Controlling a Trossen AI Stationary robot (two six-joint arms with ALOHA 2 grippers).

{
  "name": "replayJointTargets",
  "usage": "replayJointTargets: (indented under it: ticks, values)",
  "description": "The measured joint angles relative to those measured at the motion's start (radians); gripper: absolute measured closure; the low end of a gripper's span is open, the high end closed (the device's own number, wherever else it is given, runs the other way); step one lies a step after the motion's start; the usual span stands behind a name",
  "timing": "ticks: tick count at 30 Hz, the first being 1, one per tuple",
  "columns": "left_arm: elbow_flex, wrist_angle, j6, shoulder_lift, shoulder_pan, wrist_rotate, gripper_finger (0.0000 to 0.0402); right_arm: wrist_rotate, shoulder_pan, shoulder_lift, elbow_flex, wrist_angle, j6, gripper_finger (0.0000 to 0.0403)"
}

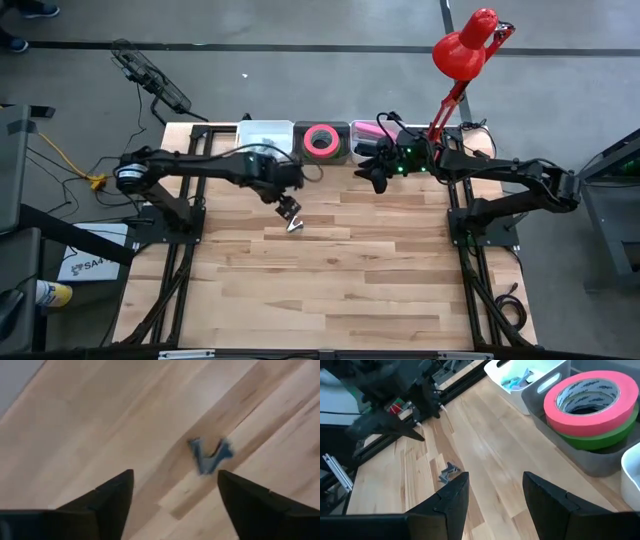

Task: Pick and place Stapler, Stapler remover, tape
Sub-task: Put the black staple remover into the left white bin

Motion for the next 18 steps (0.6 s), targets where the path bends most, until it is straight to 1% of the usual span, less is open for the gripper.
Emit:
replayJointTargets:
  ticks: [2,4,6,8,10,13,16,18]
  values:
    - [0.0,-0.018,0.035,0.025,-0.027,-0.038,0.0102,0.0,0.0,0.0,0.0,-0.003,-0.004,0.0226]
    - [0.0,-0.011,0.061,0.045,-0.052,-0.087,0.0092,0.0,0.0,0.0,0.0,-0.007,-0.012,0.0226]
    - [-0.002,-0.002,0.111,0.054,-0.088,-0.12,0.0091,0.0,0.0,0.0,0.0,-0.008,-0.018,0.0226]
    - [-0.007,0.044,0.139,0.055,-0.122,-0.152,0.0096,0.0,0.0,0.0,0.0,-0.016,-0.018,0.0226]
    - [-0.037,0.082,0.147,0.054,-0.154,-0.157,0.0102,0.0,0.0,0.0,0.0,-0.017,-0.018,0.0226]
    - [-0.112,0.167,0.119,0.037,-0.197,-0.157,0.0113,0.0,0.0,0.0,0.0,-0.024,-0.018,0.0226]
    - [-0.213,0.259,0.042,0.009,-0.24,-0.157,0.0121,0.0,0.0,0.0,0.0,-0.029,-0.018,0.0226]
    - [-0.281,0.351,-0.019,-0.014,-0.267,-0.16,0.0125,0.0,0.0,0.0,0.0,-0.029,-0.018,0.0226]
